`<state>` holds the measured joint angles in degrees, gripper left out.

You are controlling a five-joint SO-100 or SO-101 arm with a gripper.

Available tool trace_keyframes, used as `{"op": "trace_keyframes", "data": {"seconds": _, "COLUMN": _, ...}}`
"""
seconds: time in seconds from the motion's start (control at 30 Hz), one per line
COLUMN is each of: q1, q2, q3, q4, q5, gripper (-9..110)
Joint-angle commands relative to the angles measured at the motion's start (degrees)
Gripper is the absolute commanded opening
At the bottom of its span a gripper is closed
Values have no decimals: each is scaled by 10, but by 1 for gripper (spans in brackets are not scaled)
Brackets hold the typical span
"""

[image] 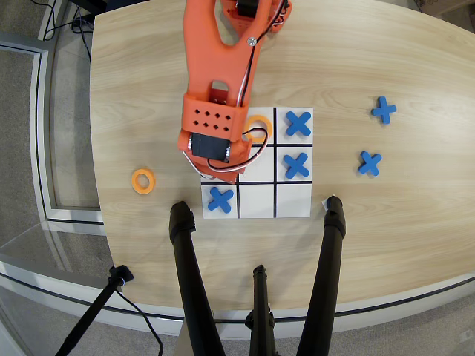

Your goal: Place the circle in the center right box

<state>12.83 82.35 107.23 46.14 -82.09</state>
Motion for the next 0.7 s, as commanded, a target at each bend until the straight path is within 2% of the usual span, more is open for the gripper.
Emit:
{"op": "trace_keyframes", "data": {"seconds": 0.0, "q1": 4, "q2": -10, "q3": -3, "q4": -18, "q5": 3, "gripper": 0}}
{"op": "trace_keyframes", "data": {"seconds": 0.67, "q1": -34, "q2": -40, "q3": -5, "q4": -42, "q5": 33, "gripper": 0}}
